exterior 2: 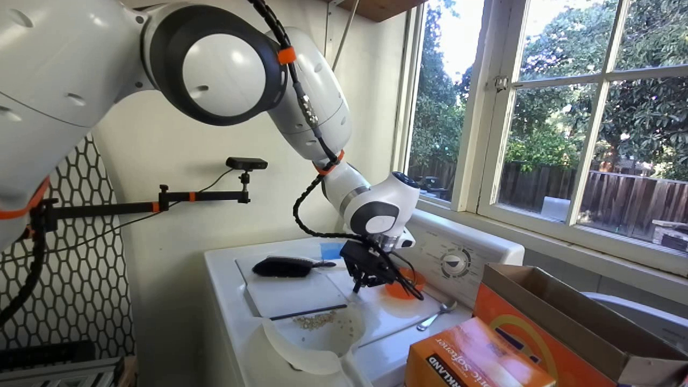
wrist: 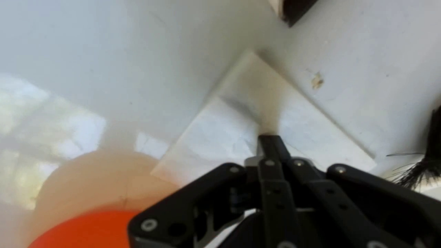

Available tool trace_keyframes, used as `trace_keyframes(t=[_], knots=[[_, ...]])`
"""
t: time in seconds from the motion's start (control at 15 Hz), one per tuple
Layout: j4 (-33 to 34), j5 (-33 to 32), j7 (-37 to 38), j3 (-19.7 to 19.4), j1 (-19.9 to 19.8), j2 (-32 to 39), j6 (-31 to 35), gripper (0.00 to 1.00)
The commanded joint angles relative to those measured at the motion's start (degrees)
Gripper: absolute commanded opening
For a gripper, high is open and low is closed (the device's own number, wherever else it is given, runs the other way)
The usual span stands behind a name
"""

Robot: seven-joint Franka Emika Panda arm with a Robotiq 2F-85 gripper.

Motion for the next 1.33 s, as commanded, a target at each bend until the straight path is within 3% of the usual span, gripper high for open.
trace_keyframes(t=[0.0,0.53,0.6,0.73,1.0,1.13,1.2,1.27], knots=[[1.5,2.0,-3.1,-1.1,0.4,-0.5,-6.5,0.0],[3.8,2.8,-6.3,-2.9,1.6,-0.9,-14.0,0.0],[4.0,3.3,-6.3,-3.0,1.7,-0.9,-12.9,0.26],[4.3,5.0,-7.4,-2.4,1.6,-0.9,-9.5,0.33],[4.1,7.0,-8.7,-2.0,2.2,-2.1,-3.8,0.64],[5.4,6.4,-8.1,-2.8,2.8,-1.2,-5.0,0.8],[5.4,6.4,-8.1,-2.8,3.0,-1.4,-4.9,0.62],[5.5,6.4,-8.1,-2.9,3.2,-1.4,-4.8,0.69]])
